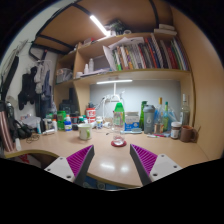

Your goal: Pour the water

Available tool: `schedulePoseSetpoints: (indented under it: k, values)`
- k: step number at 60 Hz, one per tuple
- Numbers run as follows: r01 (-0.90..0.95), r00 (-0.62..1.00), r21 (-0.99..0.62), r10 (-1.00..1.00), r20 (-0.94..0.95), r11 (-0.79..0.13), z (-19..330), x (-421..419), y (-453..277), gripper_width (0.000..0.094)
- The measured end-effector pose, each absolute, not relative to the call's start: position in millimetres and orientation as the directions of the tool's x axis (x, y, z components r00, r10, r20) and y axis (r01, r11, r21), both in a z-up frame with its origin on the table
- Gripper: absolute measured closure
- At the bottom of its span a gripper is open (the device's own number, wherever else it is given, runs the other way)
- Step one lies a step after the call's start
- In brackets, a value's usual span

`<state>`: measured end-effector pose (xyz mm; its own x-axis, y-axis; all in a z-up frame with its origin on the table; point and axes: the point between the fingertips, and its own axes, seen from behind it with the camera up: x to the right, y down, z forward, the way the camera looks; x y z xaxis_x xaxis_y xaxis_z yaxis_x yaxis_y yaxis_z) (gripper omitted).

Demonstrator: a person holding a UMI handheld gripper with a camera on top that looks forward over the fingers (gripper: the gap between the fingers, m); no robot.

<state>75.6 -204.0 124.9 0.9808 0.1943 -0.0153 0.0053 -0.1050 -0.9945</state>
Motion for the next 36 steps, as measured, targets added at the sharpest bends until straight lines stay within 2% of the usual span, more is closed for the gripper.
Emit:
schedulePoseSetpoints:
  k: [13, 36]
  values:
    - [-0.019, 0.977, -0.991, 0.210, -0.047, -0.136, 113, 75, -260, 0.0127]
    - [-0.011, 0.982, -0.992, 0.187, -0.034, -0.124, 113, 88, -275, 0.0118]
